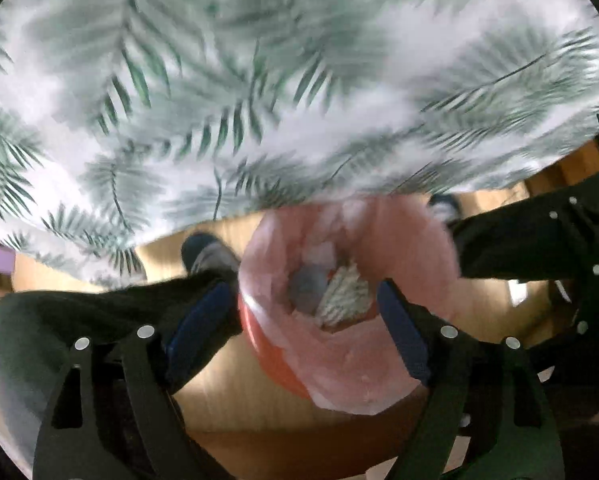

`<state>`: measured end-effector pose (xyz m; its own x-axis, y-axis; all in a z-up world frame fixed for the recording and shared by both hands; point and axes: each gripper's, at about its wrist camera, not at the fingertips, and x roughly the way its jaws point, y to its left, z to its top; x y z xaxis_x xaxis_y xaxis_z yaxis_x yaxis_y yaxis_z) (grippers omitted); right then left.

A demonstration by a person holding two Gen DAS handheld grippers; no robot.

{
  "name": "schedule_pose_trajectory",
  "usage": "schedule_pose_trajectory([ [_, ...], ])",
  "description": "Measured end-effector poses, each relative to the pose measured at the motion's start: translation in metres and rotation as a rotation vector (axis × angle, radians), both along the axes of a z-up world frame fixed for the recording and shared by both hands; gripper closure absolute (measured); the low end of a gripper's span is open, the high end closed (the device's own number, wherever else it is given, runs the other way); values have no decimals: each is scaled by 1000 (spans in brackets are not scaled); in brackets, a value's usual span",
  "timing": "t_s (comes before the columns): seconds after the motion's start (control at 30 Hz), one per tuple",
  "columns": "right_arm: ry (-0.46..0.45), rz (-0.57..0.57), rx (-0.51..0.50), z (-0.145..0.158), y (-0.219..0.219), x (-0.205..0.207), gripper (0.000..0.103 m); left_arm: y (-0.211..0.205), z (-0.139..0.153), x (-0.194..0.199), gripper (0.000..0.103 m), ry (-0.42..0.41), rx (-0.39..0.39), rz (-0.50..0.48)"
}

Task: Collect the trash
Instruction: 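Raise both open tools back over the table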

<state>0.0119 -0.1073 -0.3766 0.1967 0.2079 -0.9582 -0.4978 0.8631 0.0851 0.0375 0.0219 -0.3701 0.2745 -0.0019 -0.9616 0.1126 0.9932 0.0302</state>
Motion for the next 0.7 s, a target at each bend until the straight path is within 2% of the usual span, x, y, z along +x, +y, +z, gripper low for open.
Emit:
schedule_pose_trajectory([
  [0.1,-77,13,14,43,-14,-8,5,-9,48,-14,23,-105,-19,-47],
  [0.23,-150,-3,120,117,-36,-14,5,-17,127,-26,23,-231,2,-130],
  [0.33,-263,-8,144,181,-47,-12,5,-14,186,-23,21,-312,-21,-162],
  [0.43,-346,-18,157,227,-53,-1,5,-10,240,-16,5,-421,-21,-161],
  [0.57,-448,-32,153,282,-57,27,5,-5,289,5,6,-517,0,-168],
  [0.7,-499,-63,170,312,-61,59,5,-1,317,41,6,-557,24,-169],
])
